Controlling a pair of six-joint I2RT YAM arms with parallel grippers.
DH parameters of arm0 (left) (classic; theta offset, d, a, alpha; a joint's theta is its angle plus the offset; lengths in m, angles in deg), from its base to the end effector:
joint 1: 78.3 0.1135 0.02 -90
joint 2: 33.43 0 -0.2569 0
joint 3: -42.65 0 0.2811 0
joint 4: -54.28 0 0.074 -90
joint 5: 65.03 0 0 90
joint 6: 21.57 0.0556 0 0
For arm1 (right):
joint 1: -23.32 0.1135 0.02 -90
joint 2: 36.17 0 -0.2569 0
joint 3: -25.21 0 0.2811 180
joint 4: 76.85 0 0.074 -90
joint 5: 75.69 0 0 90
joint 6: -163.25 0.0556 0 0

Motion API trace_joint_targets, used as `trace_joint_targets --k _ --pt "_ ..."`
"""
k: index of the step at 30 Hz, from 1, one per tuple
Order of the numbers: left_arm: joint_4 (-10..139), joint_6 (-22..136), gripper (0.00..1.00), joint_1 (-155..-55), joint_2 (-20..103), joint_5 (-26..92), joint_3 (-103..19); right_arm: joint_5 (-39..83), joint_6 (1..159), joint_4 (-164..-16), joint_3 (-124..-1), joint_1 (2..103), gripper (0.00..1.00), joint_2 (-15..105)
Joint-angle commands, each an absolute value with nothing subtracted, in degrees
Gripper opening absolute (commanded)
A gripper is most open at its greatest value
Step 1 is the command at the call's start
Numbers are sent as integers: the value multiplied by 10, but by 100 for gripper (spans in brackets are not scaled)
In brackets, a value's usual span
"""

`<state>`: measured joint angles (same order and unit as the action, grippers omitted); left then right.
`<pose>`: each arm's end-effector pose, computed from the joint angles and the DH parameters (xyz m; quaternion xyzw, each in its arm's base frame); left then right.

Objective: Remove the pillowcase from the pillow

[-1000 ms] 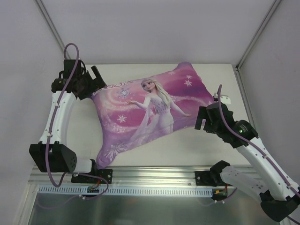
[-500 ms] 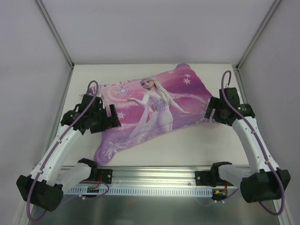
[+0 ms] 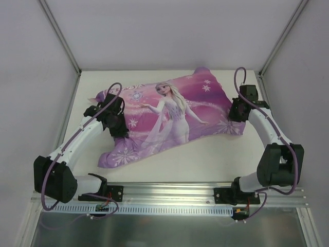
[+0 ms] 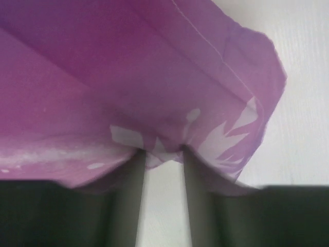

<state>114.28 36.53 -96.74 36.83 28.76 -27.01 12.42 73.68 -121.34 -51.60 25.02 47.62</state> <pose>0.2624 -0.0914 0.2396 -0.1050 0.9611 -0.1368 0.2159 0.3518 0.0086 0.2334 -0.0050 0.9439 -0.0094 0.3301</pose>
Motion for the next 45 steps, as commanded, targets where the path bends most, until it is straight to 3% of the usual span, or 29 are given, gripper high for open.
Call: trace_joint_targets --k 1,10,12,14,15,19,25,34,37,39,40,43,45 --pt "1105 393 0 -968 412 269 -337 103 763 -1177 -495 245 3 441" --pt "1094 449 0 -969 519 291 -487 69 846 -1255 -352 245 1 177" --pt "1094 457 7 -969 518 278 -499 50 851 -1277 -341 246 1 152" --pt "1096 472 82 -968 502 272 -494 41 849 -1282 -337 246 1 134" --pt "1094 479 99 -968 494 266 -487 39 847 -1283 -338 245 1 135" --pt "1096 493 99 -947 429 254 -419 47 846 -1287 -347 240 1 166" --pt "1095 494 99 -840 343 285 -294 53 843 -1284 -362 237 1 197" --pt "1020 501 99 -839 386 307 -248 65 842 -1281 -371 237 1 207" --pt "999 489 92 -843 438 350 -256 81 851 -1276 -364 236 1 212" --pt "988 481 79 -848 451 356 -256 83 855 -1277 -361 236 1 211" --pt "986 480 53 -852 457 357 -257 82 854 -1277 -360 237 1 208" --pt "986 478 0 -854 447 365 -253 82 844 -1278 -356 236 5 197" --pt "989 471 0 -854 424 372 -243 98 837 -1282 -359 217 11 193"
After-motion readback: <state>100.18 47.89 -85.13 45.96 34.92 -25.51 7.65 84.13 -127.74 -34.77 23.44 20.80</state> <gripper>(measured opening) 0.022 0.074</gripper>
